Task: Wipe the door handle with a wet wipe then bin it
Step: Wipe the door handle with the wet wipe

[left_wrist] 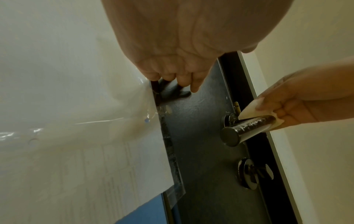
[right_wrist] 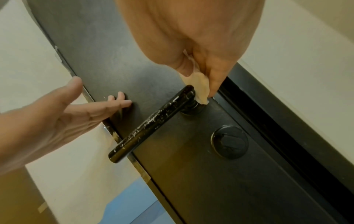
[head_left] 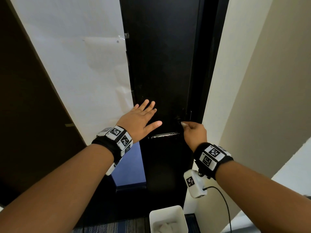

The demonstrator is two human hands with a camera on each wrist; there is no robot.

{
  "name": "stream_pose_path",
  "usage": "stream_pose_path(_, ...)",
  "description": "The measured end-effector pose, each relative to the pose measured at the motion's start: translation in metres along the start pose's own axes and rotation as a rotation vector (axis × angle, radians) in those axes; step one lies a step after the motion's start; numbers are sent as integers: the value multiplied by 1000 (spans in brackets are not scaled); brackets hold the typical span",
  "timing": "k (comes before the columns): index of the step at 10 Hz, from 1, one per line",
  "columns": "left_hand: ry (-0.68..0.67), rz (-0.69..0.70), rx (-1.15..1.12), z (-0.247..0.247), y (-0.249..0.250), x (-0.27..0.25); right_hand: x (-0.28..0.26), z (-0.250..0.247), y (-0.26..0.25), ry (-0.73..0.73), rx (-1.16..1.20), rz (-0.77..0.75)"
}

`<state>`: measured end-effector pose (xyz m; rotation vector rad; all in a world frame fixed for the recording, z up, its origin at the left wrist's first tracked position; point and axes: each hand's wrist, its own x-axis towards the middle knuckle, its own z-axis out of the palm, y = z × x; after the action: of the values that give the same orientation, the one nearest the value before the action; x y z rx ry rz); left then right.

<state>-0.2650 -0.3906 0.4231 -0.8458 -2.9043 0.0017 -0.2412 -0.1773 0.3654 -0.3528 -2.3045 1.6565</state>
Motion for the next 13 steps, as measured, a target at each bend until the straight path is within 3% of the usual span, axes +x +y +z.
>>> stream_pose_path(4,5,-4,12,2,1,0,-16,0,18,29,434,327)
stream_pose_path(6,0,-9,5,0,2,0,-33,12,16,-12,442,344)
stream_pose_path(10,12,-10,-2,3,1,0,-48,18,-1,62,509,377)
stream_pose_path(13,17,-3,5,3,1,0,-65,49,-11,39,659,461)
